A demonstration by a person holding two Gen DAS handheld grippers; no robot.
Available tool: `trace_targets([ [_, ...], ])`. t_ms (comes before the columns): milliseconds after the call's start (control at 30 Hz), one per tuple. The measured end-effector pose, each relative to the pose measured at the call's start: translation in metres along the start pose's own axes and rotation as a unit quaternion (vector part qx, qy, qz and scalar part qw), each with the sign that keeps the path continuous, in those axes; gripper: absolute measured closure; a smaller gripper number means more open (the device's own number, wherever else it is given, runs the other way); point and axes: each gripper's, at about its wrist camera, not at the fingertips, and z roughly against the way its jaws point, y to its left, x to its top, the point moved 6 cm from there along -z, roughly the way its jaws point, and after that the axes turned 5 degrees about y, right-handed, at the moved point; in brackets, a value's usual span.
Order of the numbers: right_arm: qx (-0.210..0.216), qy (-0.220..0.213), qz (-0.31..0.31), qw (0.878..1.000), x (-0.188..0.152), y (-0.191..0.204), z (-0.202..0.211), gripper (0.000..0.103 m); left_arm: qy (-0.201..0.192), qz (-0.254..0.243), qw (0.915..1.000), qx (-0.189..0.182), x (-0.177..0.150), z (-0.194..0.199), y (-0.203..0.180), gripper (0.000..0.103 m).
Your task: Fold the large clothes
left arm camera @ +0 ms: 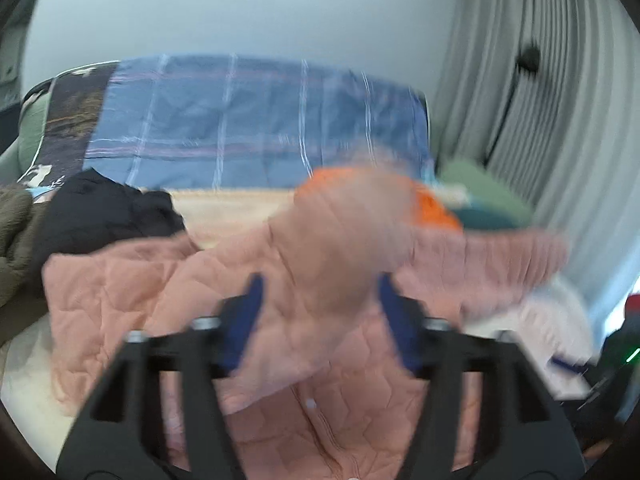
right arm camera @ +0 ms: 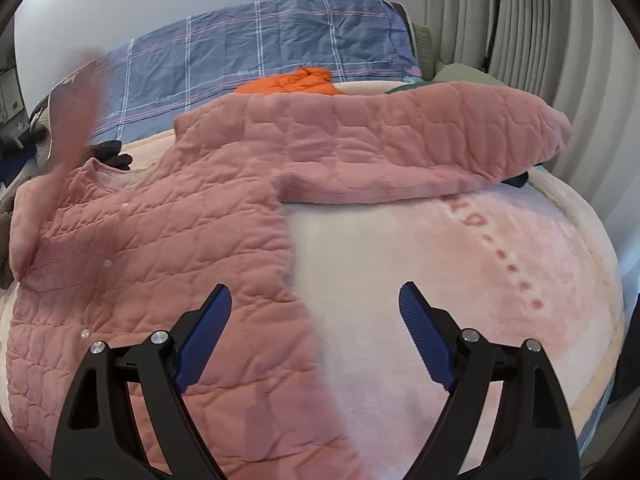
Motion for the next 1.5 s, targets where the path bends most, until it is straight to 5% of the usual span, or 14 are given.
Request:
trace_targets([
  [133, 0.033, 0.016, -0.001, 0.999, 0.002, -0.006, -0.005, 0.017, 0.06, -0.025, 0.9977, 0.02, -0.039, -0.025, 0.007, 0.03],
  [300, 0.119, 0.04, -0.005, 0.992, 0.023, 0.007, -0.018, 0.017, 0.083, -0.029, 0.9926, 0.083, -0.075, -0.006, 0.056, 0.027],
  [400, 0.148, 0.044, 0.007, 0.988, 0.045, 0.031, -0.032, 0.017, 0.093, 0.001, 0.9896, 0.109, -0.084, 0.008, 0.086, 0.027],
  [567, 0.224, 0.11, 0.037, 0.968, 0.07, 0.095, -0.078, 0.036, 0.103, 0.038, 0.9802, 0.165, -0.11, 0.039, 0.138, 0.026],
  [733, 0.262, 0.173, -0.003, 0.949, 0.081, 0.144, -0.133, 0.036, 0.114, 0.08, 0.9694, 0.202, -0.132, 0.058, 0.182, 0.025],
  [833, 0.251, 0.175, -0.018, 0.952, 0.088, 0.16, -0.153, 0.036, 0.126, 0.093, 0.9658, 0.207, -0.14, 0.059, 0.198, 0.024],
  [900, 0.232, 0.153, -0.005, 0.961, 0.095, 0.167, -0.149, 0.092, 0.126, 0.093, 0.9665, 0.203, -0.14, 0.058, 0.202, 0.023],
  [1000, 0.255, 0.027, 0.017, 0.966, 0.131, 0.168, -0.084, 0.095, 0.119, 0.084, 0.9674, 0.207, -0.137, 0.057, 0.202, 0.022],
  [1100, 0.211, -0.093, 0.038, 0.972, 0.156, 0.143, -0.021, 0.095, 0.119, 0.076, 0.968, 0.208, -0.135, 0.052, 0.203, 0.021],
  [1133, 0.192, -0.098, 0.041, 0.976, 0.159, 0.133, -0.018, 0.095, 0.123, 0.072, 0.9685, 0.204, -0.134, 0.047, 0.203, 0.021],
  [1200, 0.164, -0.076, 0.042, 0.983, 0.159, 0.117, -0.03, 0.094, 0.125, 0.071, 0.9695, 0.198, -0.133, 0.042, 0.205, 0.021],
  [1367, 0.052, 0.058, 0.014, 0.997, 0.117, 0.065, -0.121, 0.09, 0.139, 0.083, 0.9666, 0.199, -0.132, 0.029, 0.212, 0.021],
  [1500, 0.059, 0.081, -0.039, 0.994, 0.099, 0.054, -0.12, 0.086, 0.137, 0.077, 0.9681, 0.195, -0.127, 0.033, 0.211, 0.021],
])
